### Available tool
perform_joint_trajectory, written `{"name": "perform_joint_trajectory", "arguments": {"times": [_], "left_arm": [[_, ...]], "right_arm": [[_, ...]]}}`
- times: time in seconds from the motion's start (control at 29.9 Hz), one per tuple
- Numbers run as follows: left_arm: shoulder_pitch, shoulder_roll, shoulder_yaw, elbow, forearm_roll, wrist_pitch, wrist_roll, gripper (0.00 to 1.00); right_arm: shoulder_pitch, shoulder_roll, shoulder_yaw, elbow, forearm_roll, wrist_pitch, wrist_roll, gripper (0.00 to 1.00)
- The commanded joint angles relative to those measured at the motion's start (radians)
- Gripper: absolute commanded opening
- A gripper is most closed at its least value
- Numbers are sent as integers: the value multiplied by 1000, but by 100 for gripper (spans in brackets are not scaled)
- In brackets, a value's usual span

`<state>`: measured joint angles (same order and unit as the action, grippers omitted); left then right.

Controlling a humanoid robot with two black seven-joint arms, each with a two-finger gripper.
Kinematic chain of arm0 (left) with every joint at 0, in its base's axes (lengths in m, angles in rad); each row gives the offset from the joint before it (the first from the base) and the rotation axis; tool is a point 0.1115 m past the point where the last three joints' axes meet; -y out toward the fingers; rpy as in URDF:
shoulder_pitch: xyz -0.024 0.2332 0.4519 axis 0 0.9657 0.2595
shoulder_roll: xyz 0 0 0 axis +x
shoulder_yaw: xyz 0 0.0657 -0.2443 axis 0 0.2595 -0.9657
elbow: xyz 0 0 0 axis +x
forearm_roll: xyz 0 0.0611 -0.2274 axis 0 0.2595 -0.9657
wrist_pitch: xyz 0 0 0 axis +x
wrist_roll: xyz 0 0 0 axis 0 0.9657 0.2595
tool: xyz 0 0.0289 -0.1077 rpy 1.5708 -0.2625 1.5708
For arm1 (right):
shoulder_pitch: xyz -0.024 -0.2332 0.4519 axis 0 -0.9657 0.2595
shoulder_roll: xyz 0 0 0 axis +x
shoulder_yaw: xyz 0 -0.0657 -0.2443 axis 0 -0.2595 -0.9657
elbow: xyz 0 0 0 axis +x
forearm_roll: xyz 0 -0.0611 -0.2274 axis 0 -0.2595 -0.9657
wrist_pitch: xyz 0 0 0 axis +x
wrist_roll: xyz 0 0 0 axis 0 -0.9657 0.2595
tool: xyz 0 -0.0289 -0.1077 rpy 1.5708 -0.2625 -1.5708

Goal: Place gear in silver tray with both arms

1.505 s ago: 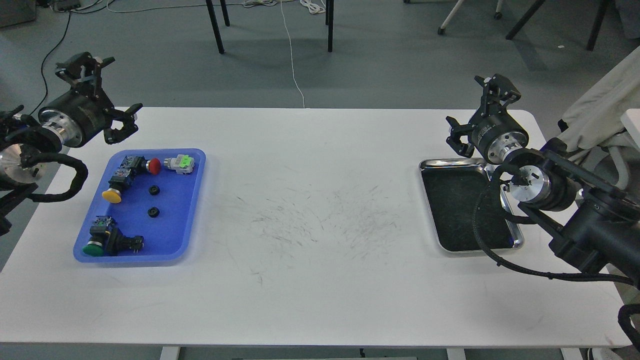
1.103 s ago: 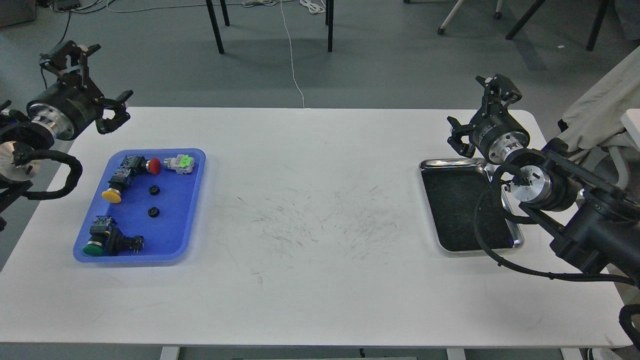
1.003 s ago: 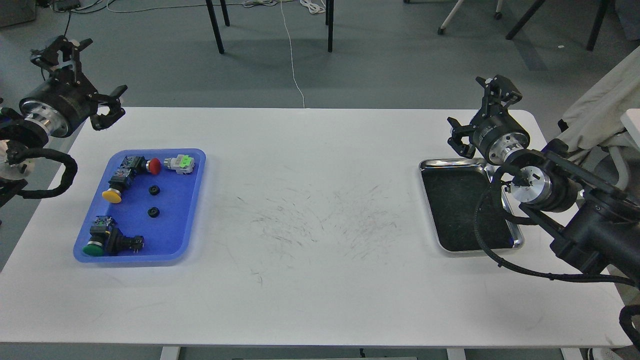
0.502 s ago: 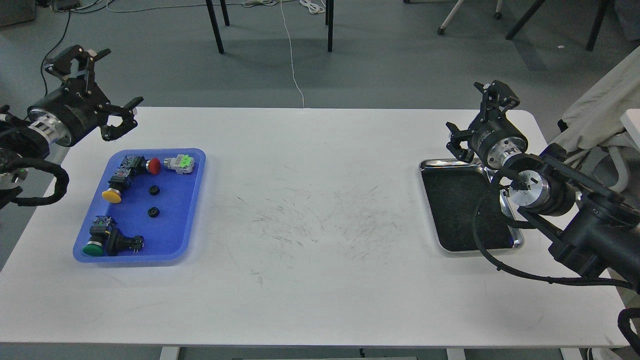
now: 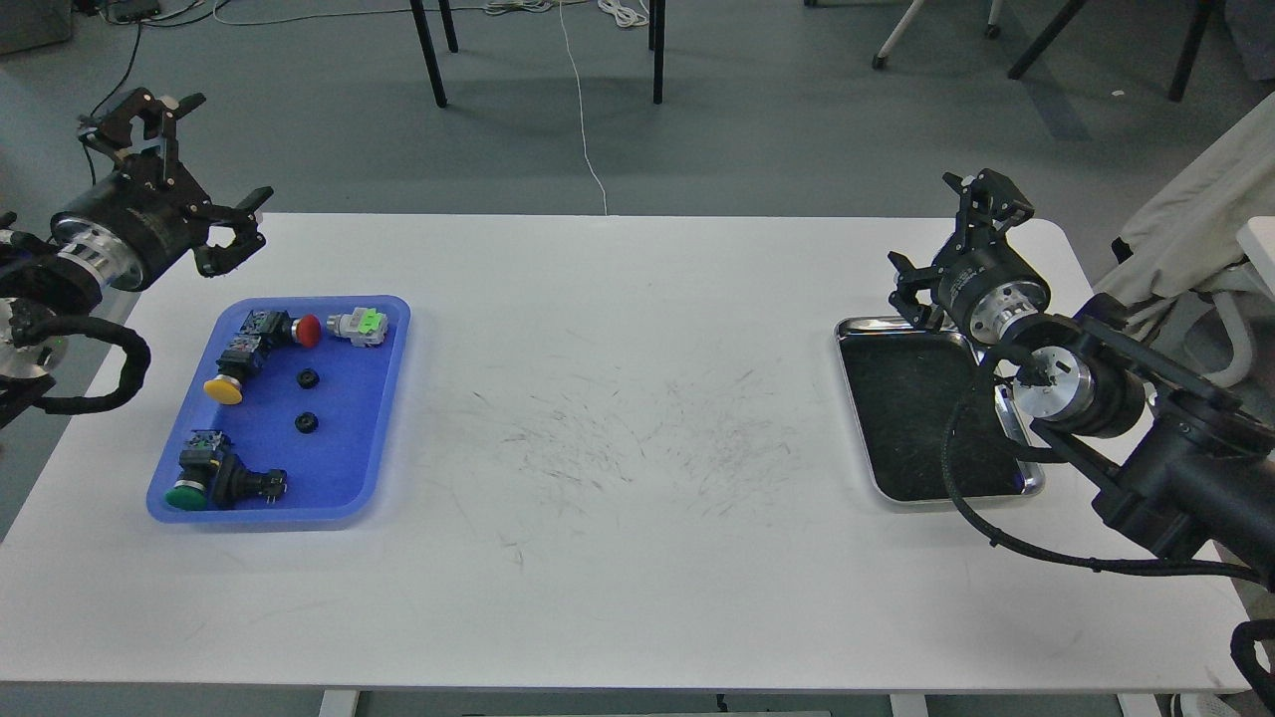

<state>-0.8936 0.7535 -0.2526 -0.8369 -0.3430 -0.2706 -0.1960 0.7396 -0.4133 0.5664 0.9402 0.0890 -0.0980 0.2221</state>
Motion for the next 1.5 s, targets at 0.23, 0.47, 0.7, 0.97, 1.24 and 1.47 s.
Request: {"name": "perform_joint_trajectory", "arguments": {"times": [0.23,0.47,0.7,0.97,1.24,1.47], "left_arm": [[-1,-22,-2,1,2,139,0,99],[-2,-22,-1,-1,18,128,-10,99],[-1,-37,7,6,24,142,-26,99],[1,-36,10,9,90,168,-29,99],[38,-56,-1,16,88,186,-43,99],[42,-54,9,18,96,180,-117,99]], "right_arm": [[1,-2,4,2,0,0,-1,99],[4,-15,4,3,2,1,-4,99],[12,-15,4,5,2,0,-4,99],[17,-21,4,5,3,-3,-10,99],[44,-44,4,3,8,-3,-13,99],[57,-64,1,8,11,-3,-15,99]]}}
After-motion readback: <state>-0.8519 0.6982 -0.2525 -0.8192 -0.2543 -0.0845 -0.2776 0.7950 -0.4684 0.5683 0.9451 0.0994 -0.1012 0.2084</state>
